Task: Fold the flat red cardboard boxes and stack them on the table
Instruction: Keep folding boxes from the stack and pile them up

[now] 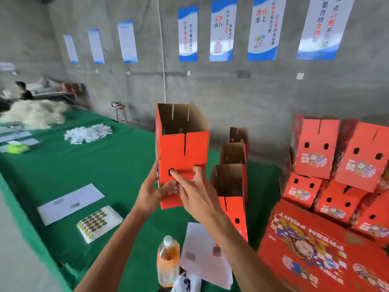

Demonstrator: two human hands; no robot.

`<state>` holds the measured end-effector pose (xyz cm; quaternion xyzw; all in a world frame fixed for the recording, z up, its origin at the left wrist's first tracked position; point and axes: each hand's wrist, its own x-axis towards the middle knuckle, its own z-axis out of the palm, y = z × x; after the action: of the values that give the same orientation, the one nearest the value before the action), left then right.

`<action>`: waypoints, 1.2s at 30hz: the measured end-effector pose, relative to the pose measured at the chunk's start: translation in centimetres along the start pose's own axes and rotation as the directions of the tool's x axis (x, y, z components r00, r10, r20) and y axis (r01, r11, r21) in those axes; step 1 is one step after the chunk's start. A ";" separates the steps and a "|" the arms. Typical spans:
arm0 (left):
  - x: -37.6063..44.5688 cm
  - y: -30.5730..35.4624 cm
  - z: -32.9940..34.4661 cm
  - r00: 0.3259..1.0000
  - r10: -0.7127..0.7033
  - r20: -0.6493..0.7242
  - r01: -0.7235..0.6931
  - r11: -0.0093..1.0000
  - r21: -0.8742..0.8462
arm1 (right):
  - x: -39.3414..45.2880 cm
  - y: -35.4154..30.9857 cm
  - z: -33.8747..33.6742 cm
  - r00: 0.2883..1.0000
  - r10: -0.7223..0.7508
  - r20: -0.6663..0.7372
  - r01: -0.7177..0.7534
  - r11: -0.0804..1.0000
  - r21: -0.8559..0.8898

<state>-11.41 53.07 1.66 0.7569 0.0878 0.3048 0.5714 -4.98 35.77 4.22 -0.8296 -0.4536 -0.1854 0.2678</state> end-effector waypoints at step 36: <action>16.3 -27.6 12.6 0.837 -0.529 -0.137 0.521 0.696 0.495 | 3.5 15.8 26.2 0.813 0.527 0.247 -0.553 0.832 0.048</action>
<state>14.65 59.89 -19.83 0.8264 0.3733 0.0882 0.4123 12.06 47.09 -18.87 -0.9224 -0.2363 0.0198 0.3049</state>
